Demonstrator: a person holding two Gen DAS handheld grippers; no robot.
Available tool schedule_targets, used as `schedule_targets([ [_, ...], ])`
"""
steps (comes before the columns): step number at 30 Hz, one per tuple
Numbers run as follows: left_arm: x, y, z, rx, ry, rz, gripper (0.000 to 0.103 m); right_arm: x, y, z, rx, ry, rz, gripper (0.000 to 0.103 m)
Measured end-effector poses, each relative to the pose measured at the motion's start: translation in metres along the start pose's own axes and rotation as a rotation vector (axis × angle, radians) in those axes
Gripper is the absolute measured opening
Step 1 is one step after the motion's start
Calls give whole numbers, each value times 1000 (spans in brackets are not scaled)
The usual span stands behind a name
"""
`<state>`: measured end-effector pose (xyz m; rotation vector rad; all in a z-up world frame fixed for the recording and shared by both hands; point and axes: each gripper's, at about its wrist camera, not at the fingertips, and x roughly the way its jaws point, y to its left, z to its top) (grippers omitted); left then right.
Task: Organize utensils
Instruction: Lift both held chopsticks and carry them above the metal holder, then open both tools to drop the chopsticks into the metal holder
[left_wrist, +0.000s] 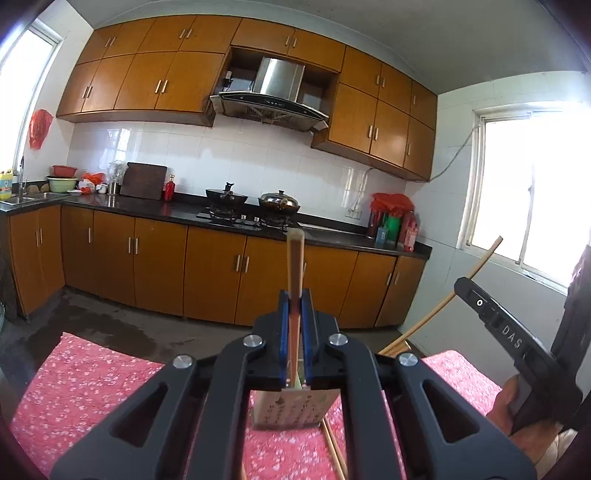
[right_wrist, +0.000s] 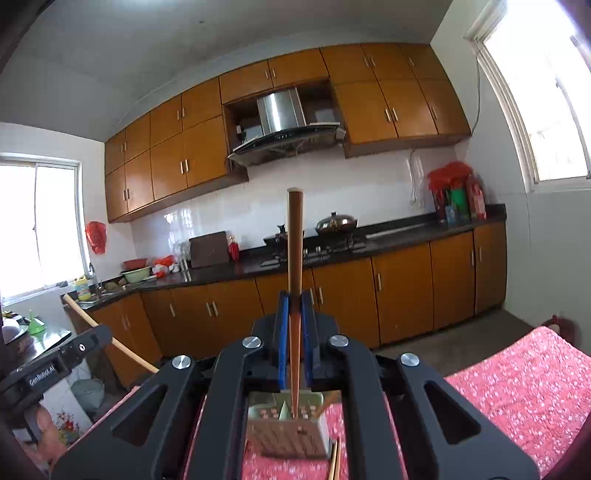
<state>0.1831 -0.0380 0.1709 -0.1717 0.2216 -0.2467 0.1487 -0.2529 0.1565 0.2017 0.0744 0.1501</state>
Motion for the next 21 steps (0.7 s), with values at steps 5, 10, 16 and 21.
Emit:
schedule_targets([
  [5, 27, -3, -11, 32, -38, 55, 8, 34, 3, -22, -8, 69, -18, 8],
  [10, 54, -2, -22, 28, -7, 61, 8, 49, 2, -39, -9, 136, -32, 8],
  [16, 64, 8, -27, -6, 32, 62, 19, 51, 4, -44, -20, 167, -26, 31],
  [21, 49, 20, -17, -31, -2, 78, 26, 38, 0, -33, -21, 130, -43, 37],
])
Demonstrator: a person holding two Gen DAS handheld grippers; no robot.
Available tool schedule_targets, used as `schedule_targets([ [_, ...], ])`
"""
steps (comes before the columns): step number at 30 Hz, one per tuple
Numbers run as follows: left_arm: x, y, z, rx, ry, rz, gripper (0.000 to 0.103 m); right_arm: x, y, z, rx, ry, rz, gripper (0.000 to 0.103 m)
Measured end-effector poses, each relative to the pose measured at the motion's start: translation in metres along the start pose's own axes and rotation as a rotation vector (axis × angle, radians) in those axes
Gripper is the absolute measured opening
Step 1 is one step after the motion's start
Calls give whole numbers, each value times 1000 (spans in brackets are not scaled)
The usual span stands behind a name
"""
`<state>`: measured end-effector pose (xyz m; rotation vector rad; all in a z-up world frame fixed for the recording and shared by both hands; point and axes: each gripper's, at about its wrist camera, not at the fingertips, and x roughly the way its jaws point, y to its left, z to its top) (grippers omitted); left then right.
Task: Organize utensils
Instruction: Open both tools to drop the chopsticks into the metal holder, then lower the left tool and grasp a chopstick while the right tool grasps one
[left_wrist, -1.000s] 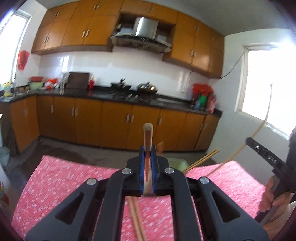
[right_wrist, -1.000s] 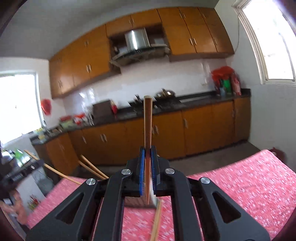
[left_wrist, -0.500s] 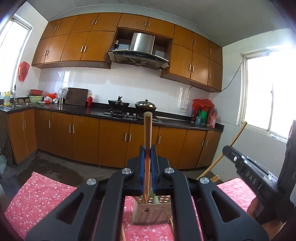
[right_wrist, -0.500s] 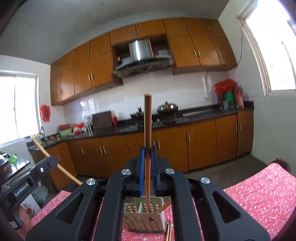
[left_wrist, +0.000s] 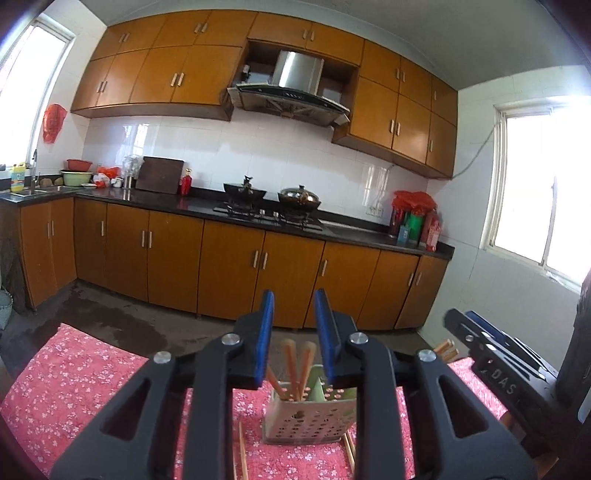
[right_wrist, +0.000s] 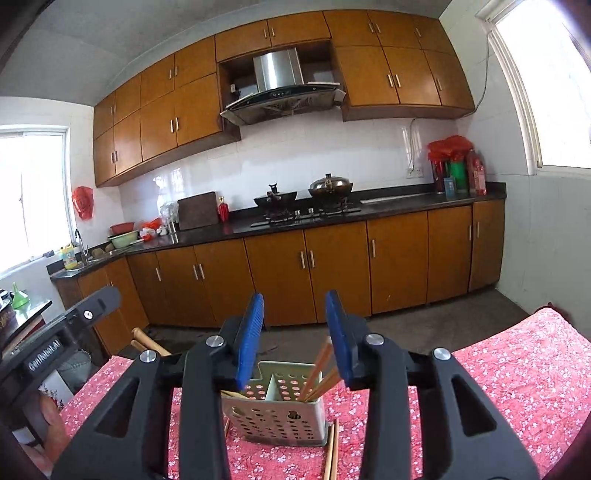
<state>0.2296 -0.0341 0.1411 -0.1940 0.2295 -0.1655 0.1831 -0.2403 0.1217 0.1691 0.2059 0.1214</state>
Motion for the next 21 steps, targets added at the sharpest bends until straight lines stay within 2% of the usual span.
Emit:
schedule_targets([
  [4, -27, 17, 7, -16, -29, 40, 33, -19, -15, 7, 2, -32, -45, 37],
  [7, -45, 42, -2, -3, -13, 115, 37, -30, -38, 0, 16, -2, -107, 37],
  [10, -49, 67, -22, 20, 44, 183, 37, -23, -64, -27, 16, 128, -174, 37],
  [11, -46, 78, -34, 29, 82, 206, 37, -16, -72, -43, 10, 198, -191, 37],
  [13, -39, 95, -63, 40, 178, 235, 37, -2, -84, -80, 18, 351, -170, 34],
  [14, -36, 102, -75, 41, 215, 242, 37, 3, -86, -94, 28, 408, -151, 26],
  [16, -28, 112, -107, 27, 322, 229, 37, 10, -87, -132, 70, 535, -81, 20],
  [19, -24, 113, -147, -1, 438, 182, 34, 12, -74, -170, 94, 631, -1, 19],
  [21, -19, 108, -164, -15, 492, 146, 33, 14, -61, -184, 77, 668, 22, 19],
])
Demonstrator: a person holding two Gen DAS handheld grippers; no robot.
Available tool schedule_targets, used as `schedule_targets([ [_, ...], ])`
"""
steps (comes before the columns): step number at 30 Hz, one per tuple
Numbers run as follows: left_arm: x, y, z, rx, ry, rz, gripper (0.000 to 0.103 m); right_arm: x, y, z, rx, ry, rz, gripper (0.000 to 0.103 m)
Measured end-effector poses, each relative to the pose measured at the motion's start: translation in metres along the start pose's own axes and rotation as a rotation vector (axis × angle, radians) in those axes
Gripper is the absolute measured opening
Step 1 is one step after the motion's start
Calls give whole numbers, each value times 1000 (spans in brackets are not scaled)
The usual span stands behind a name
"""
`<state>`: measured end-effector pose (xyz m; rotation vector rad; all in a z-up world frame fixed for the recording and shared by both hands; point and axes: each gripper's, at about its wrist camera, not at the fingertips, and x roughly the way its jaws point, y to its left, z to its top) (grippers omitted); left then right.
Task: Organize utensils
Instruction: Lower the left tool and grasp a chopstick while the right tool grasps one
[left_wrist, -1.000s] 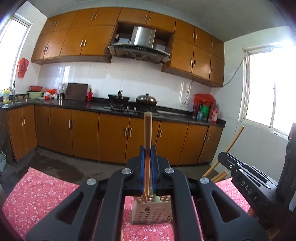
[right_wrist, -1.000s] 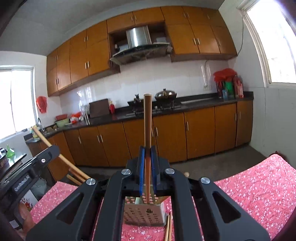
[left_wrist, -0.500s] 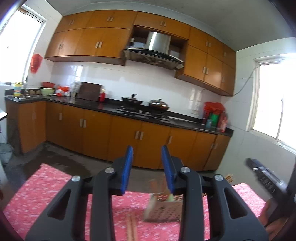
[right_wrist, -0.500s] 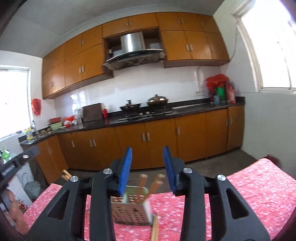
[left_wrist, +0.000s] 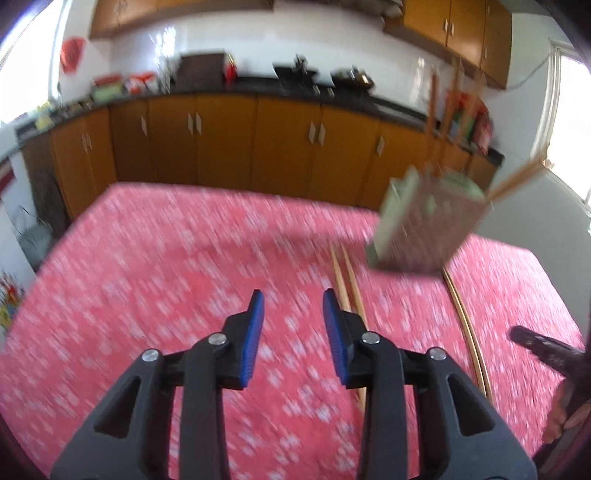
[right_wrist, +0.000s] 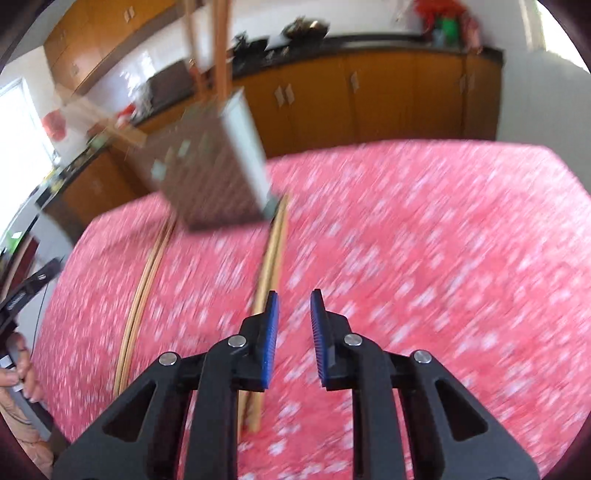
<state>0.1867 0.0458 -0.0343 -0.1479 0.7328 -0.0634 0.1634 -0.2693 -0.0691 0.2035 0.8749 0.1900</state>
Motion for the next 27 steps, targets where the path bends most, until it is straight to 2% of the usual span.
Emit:
schedule_targets([
  [4, 18, -13, -19, 12, 74, -41, 30, 16, 18, -16, -59, 53, -13, 19],
  [7, 26, -20, -32, 31, 116, -63, 27, 22, 19, -17, -89, 64, -65, 9],
  [11, 34, -33, -36, 49, 156, -79, 23, 22, 1, -16, -36, 40, -157, 8],
  [16, 43, -45, -46, 80, 193, -90, 18, 17, -18, -16, 1, 32, -175, 8],
  [20, 50, -53, -53, 122, 218, -71, 16, 12, -24, -17, -8, 26, -182, 8],
  [24, 50, -60, -57, 175, 200, -16, 10, 10, -22, -20, -35, 24, -178, 8],
  [27, 57, -50, -49, 155, 197, 22, 8, 15, -13, -20, -61, 19, -182, 8],
])
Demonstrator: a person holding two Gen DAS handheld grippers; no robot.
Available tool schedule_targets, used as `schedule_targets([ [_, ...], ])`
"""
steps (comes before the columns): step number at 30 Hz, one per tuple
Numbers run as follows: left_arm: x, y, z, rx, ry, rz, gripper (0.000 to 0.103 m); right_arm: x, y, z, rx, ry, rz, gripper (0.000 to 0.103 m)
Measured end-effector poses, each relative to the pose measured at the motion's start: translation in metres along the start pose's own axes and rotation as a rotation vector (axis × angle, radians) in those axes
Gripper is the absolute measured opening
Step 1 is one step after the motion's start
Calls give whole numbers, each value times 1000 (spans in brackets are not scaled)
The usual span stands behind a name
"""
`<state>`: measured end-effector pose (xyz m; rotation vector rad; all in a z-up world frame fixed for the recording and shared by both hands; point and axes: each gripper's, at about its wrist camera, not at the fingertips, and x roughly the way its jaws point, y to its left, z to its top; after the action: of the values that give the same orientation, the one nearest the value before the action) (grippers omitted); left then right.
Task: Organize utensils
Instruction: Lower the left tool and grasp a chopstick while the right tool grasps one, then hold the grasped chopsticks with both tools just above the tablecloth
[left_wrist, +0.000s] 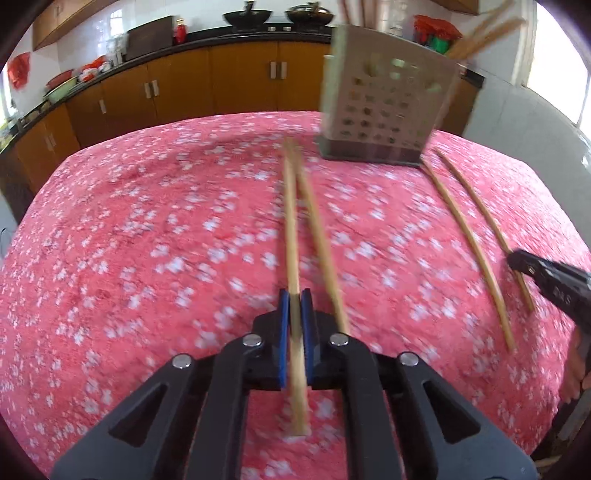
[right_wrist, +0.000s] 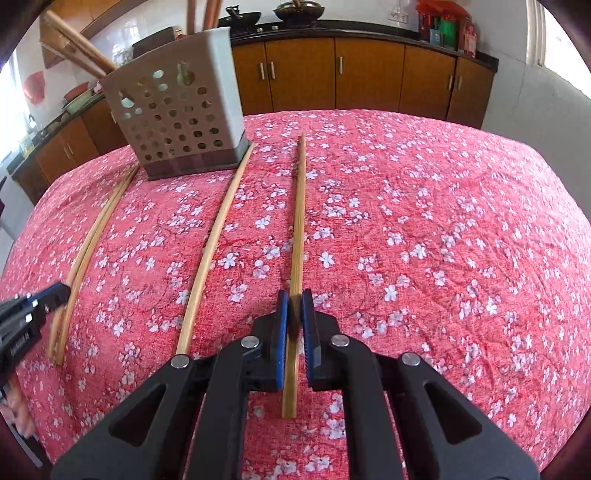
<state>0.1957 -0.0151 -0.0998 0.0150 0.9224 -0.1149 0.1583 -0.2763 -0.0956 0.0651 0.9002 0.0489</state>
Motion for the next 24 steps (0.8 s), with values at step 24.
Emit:
schedule_targets([
  [24, 16, 82, 29, -158, -27, 120, 12, 29, -30, 33, 79, -45, -96, 8],
])
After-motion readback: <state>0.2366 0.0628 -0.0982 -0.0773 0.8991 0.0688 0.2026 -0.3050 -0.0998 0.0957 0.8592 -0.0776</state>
